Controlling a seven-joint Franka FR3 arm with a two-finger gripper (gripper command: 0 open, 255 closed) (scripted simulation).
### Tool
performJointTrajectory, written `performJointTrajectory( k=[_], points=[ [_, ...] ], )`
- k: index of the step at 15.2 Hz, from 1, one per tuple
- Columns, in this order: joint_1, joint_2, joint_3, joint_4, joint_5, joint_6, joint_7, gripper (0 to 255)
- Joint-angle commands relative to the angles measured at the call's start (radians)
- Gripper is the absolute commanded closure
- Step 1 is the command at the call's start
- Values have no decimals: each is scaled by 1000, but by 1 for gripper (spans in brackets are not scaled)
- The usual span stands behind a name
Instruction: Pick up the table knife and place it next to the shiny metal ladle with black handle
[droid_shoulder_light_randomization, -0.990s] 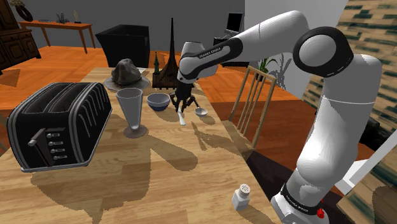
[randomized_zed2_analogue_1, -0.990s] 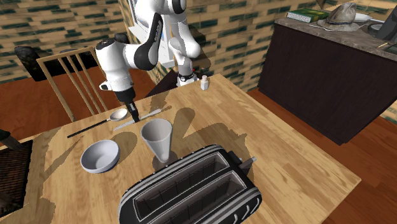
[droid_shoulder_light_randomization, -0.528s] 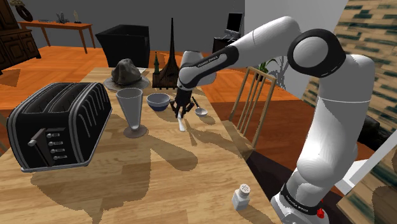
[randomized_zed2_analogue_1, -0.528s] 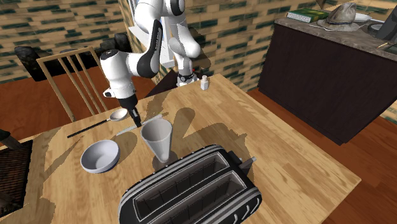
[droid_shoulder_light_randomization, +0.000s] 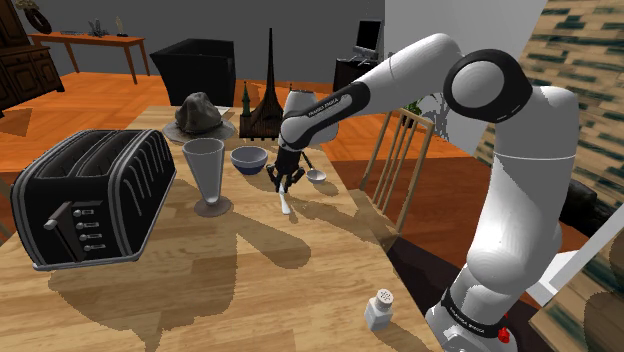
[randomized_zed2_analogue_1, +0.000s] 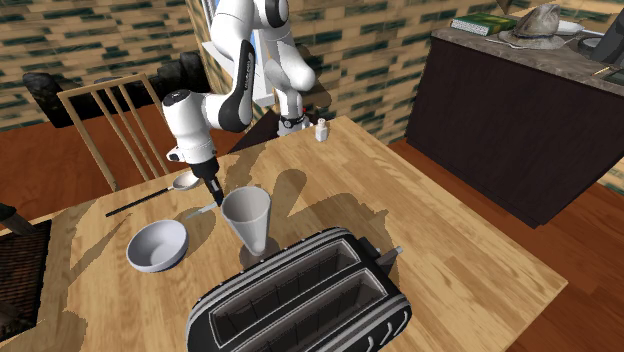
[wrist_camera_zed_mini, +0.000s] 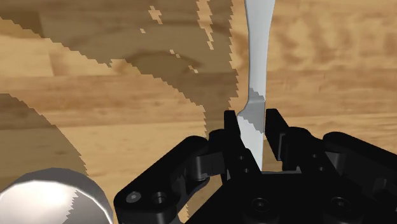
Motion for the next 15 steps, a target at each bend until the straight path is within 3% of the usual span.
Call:
performJointTrajectory(
  k=[1, 5, 6, 11, 15],
  points=[
    [0, 1, 0, 0, 0, 1, 0, 255],
    [0, 1, 0, 0, 0, 1, 0, 255],
    [0, 1, 0, 0, 0, 1, 0, 0],
    [0, 1, 0, 0, 0, 1, 0, 0],
    [-17, -78, 4, 28, 20, -105, -14, 0]
  ],
)
